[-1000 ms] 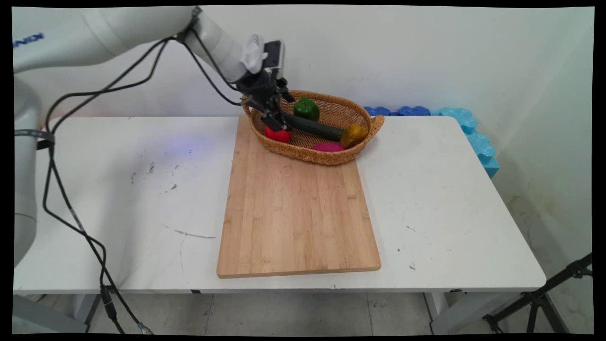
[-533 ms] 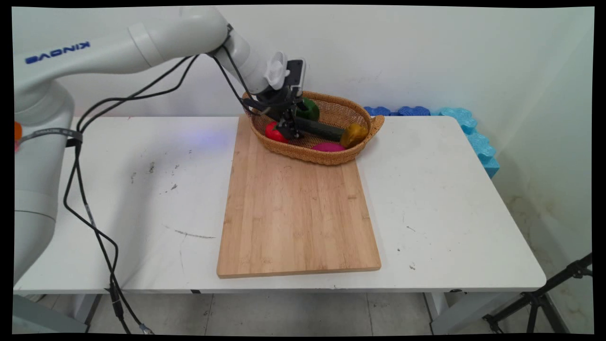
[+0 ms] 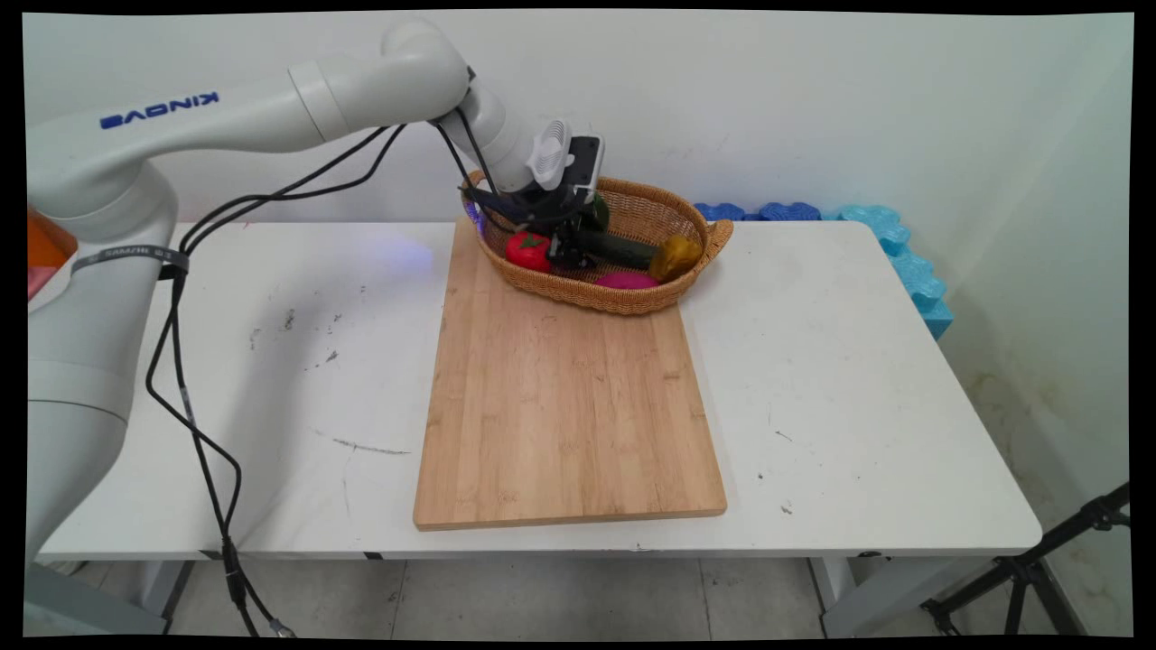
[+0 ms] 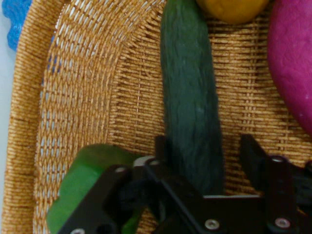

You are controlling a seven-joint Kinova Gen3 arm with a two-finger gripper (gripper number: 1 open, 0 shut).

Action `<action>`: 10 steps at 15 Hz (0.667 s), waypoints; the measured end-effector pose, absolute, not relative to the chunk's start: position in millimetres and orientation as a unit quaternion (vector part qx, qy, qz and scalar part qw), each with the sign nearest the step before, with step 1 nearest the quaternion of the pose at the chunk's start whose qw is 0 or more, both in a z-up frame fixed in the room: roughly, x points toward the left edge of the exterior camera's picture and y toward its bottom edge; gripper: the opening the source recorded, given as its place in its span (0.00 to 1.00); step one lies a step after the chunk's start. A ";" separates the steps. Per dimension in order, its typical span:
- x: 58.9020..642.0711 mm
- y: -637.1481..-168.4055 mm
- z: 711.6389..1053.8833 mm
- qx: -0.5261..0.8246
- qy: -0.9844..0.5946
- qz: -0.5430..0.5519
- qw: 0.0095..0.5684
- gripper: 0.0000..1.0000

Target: Pick up the cucumber from the vegetable basket, then place the picked object on the cutting board

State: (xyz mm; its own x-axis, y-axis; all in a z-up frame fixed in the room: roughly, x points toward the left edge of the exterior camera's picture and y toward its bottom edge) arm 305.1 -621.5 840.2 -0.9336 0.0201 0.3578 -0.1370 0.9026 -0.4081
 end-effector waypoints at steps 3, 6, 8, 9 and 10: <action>300.1 -623.6 834.6 0.019 -0.960 0.220 0.174 0.00; 295.6 -623.2 831.8 0.009 -0.960 0.222 0.170 0.00; 292.9 -621.7 833.0 0.003 -0.960 0.224 0.168 0.00; 291.4 -620.4 834.7 -0.001 -0.959 0.226 0.168 0.00; 290.3 -619.8 835.9 -0.003 -0.959 0.227 0.168 0.00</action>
State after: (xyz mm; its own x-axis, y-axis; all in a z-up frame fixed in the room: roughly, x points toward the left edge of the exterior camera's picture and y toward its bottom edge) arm 290.3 -619.8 835.9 -0.9433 0.0829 0.3215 -0.0702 0.8966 -0.4372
